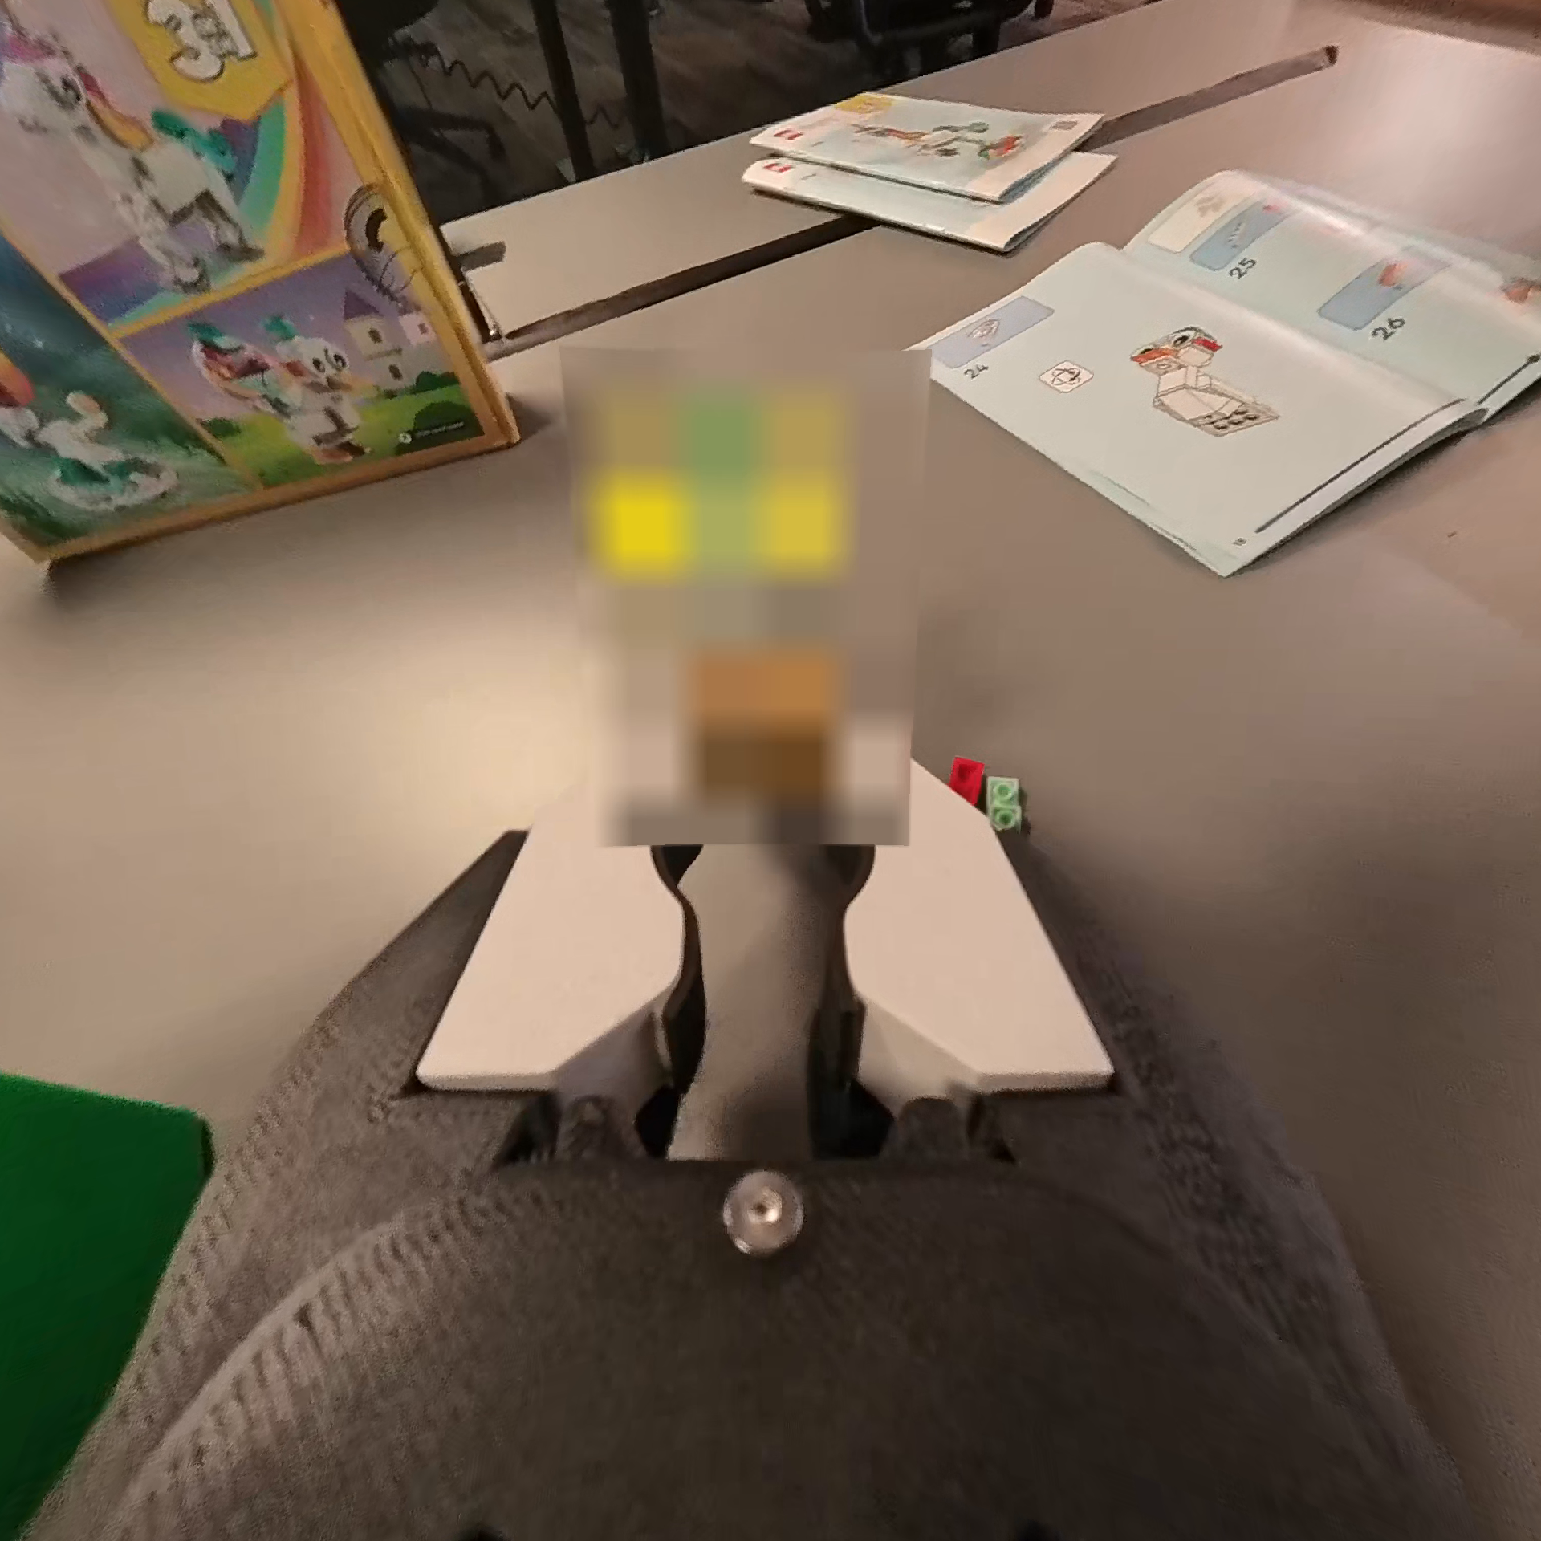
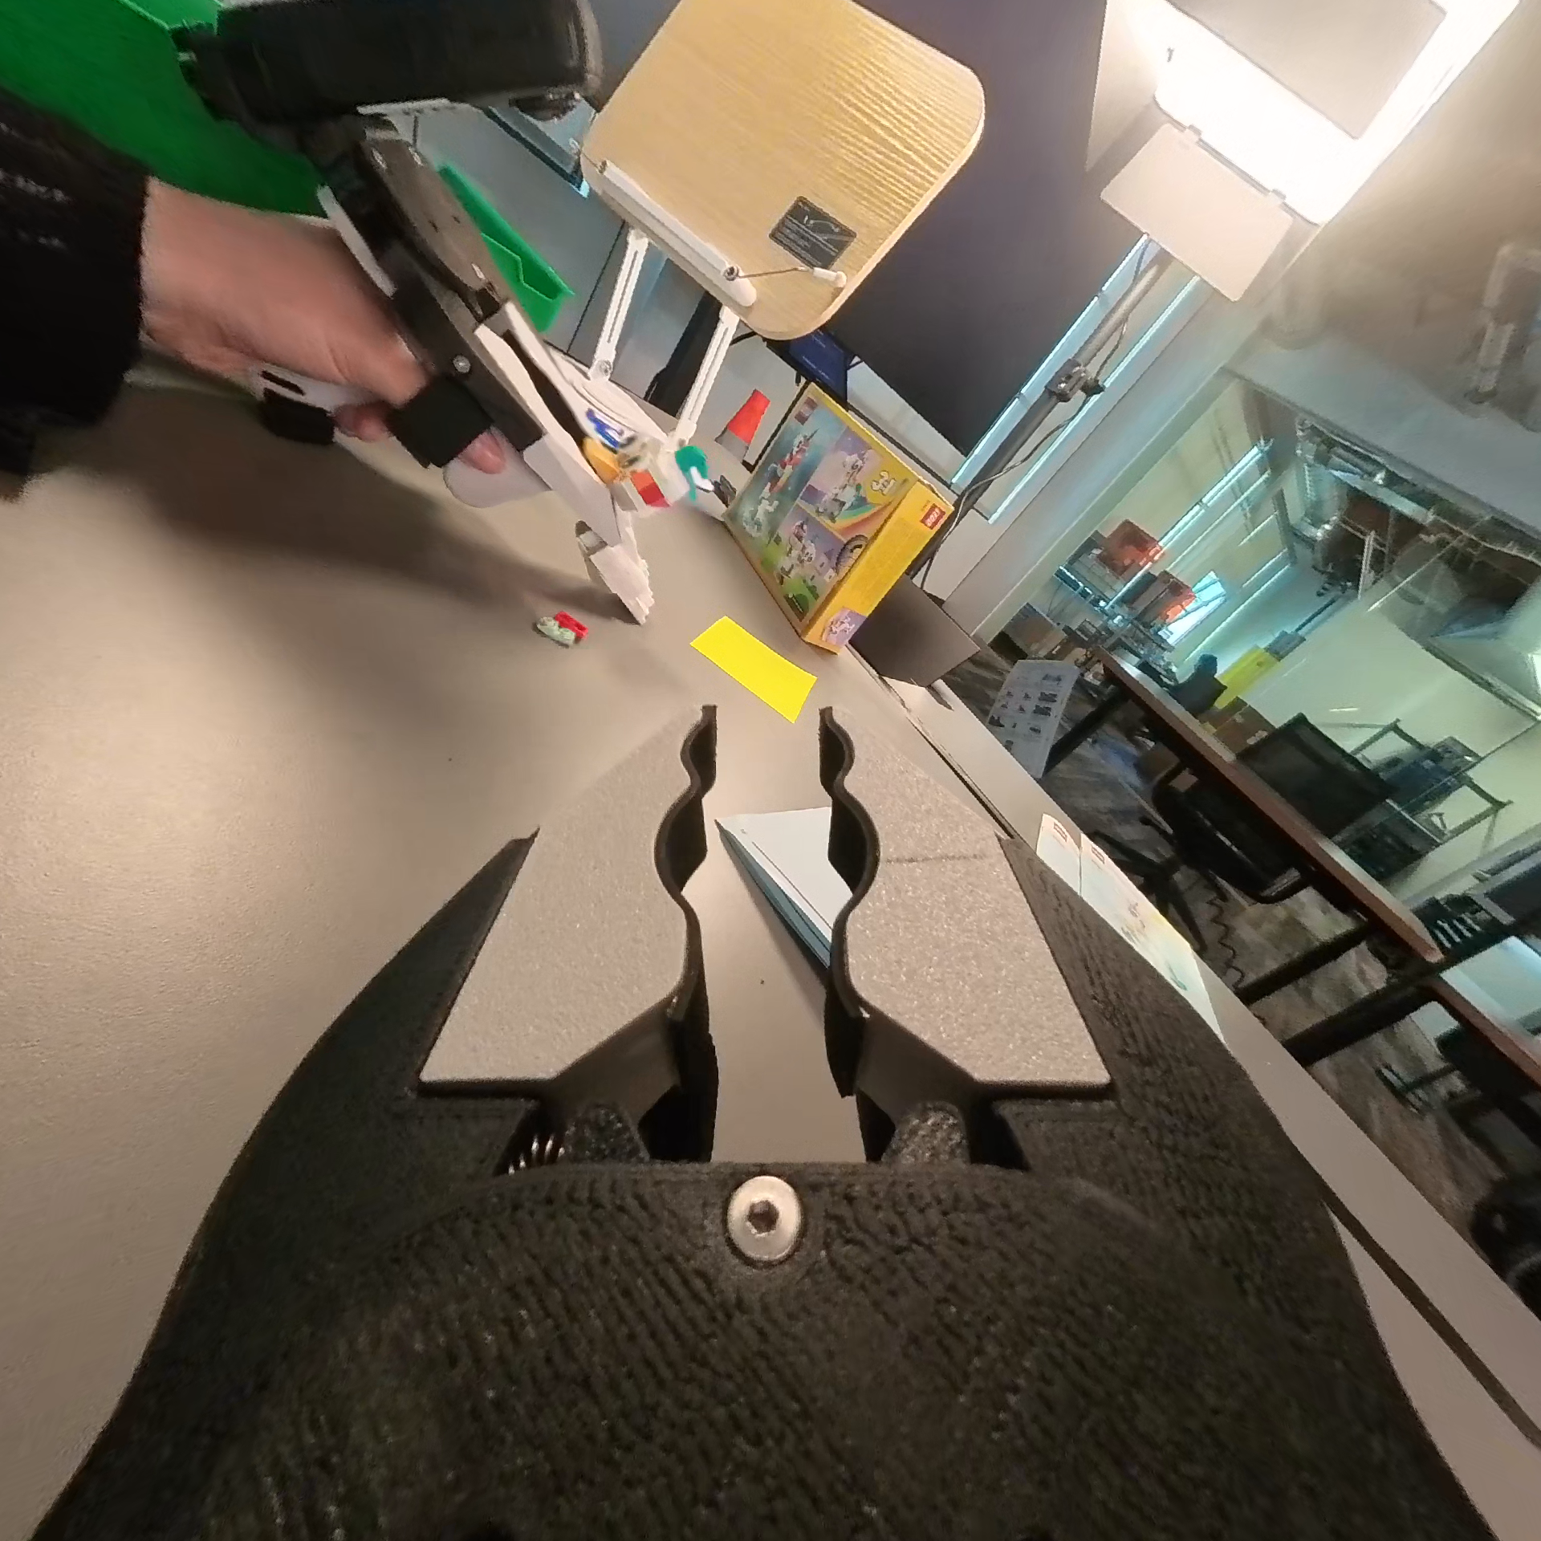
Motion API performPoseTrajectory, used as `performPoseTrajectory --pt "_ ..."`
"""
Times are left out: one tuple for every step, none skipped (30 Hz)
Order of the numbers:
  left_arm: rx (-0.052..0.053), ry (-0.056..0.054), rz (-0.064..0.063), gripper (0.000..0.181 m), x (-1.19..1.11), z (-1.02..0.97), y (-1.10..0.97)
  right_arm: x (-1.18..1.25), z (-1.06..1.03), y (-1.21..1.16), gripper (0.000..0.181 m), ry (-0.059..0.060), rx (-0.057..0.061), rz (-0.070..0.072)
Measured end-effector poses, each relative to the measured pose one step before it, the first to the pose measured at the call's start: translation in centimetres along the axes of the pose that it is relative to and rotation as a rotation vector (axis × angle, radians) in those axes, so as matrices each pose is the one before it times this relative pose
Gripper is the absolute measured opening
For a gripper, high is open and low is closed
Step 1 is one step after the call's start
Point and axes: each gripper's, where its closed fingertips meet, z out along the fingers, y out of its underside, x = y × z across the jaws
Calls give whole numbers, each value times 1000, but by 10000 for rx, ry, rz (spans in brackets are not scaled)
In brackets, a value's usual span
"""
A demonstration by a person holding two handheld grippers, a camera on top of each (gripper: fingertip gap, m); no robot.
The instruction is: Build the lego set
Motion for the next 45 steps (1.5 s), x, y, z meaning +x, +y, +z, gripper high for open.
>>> performPoseTrajectory --pt "-45 -75 -99 23 -161 -119 140 20 -1 2 22 14 -1 0" --pt "-84 -55 -68 24 -123 -78 179 10 -6 -16 22 6 6 7" --pt "-286 -87 -3 27 -161 7 482 11 12 -6 22 4 2 12" --pt "-622 -104 94 31 -172 190 995 12 9 6 22 0 -2 15" --pt "-806 -130 77 36 -152 285 1237 3 5 6 22 -1 -7 14" --pt "-522 -84 17 38 1 231 755 -7 15 10 22 -2 -7 4" --pt "209 136 -77 33 349 -173 -268 -25 8 0 22 -6 -3 -8" --pt "101 24 65 30 208 -145 -99 -15 8 5 22 -4 -2 -8" --pt "-30 -103 52 21 -32 -41 76 -43 15 5 22 -14 -6 1" --pt "-53 -50 34 19 -25 50 72 -53 24 27 21 -25 -8 10" --pt "-65 -58 -13 19 -79 58 86 -62 30 35 21 -29 -14 15" --pt "-48 -5 -46 20 -49 49 63 -49 21 34 21 -22 -13 10" --pt "-26 3 -78 26 -59 7 45 -35 12 41 21 -12 -12 1" --pt "-39 28 -120 34 -35 5 75 -27 19 54 21 -11 -17 4" --pt "-3 64 -164 41 -14 -16 28 -22 18 38 21 -11 -18 13" --pt "-17 100 -151 49 31 0 47 1 12 33 21 -7 -12 21" --pt "-19 69 -128 53 0 -9 49 -13 7 32 21 -11 -5 24" --pt "18 51 -78 56 -14 -14 -8 -13 6 25 21 -14 -6 26" --pt "41 -12 -75 61 -56 -59 -32 1 -2 22 22 -5 -4 25" --pt "37 9 -91 64 0 -74 -6 0 -13 -11 22 -2 10 27" --pt "30 60 -84 68 92 -93 26 14 -20 -37 22 -5 15 37" --pt "21 46 -92 73 85 -103 54 47 -23 -25 22 14 10 40" --pt "20 47 -73 75 87 -123 70 80 -16 -4 22 30 -7 45" --pt "34 23 -51 76 39 -120 42 106 -14 30 22 36 -21 54" --pt "45 -23 -59 79 -40 -115 15 116 -27 22 23 40 -11 61" --pt "54 -29 -66 83 -66 -119 -4 143 -33 -1 23 50 7 75" --pt "67 -76 -87 90 -134 -138 -14 179 -34 -13 23 75 19 87" --pt "124 -68 -59 95 -94 -223 -50 272 -50 -8 24 126 23 82" --pt "240 -151 -5 99 -152 -376 -168 341 -70 -32 25 165 50 68" --pt "474 -414 134 99 -414 -626 -438 412 -98 -86 26 204 92 67" --pt "794 -462 309 90 -306 -907 -960 493 -114 -163 26 254 140 70" --pt "788 -346 353 84 -38 -957 -1175 563 -138 -222 27 292 172 69" --pt "677 -211 350 84 205 -836 -1150 551 -149 -269 28 289 194 71" --pt "616 -142 301 84 389 -684 -1005 530 -153 -263 29 284 185 71" --pt "516 22 244 84 656 -527 -769 526 -144 -203 29 291 138 59" --pt "442 139 180 84 813 -456 -636 501 -116 -141 29 284 93 39" --pt "341 145 119 84 746 -405 -548 445 -114 -125 29 252 87 19" --pt "367 191 107 84 751 -410 -673 390 -100 -148 29 232 98 19" --pt "442 226 128 84 737 -463 -852 312 -85 -147 29 188 89 33" --pt "436 206 105 83 649 -473 -951 197 -71 -166 29 128 80 48" --pt "447 202 85 81 614 -504 -1026 60 -66 -204 28 58 83 46" --pt "441 190 80 78 574 -524 -1045 -64 -50 -231 28 0 84 22" --pt "328 168 76 74 517 -493 -961 -144 -44 -188 28 -28 62 -6" --pt "217 100 86 72 410 -490 -897 -193 -8 -124 28 -38 35 -31" --pt "65 74 75 71 345 -468 -797 -224 1 -83 28 -54 17 -54"
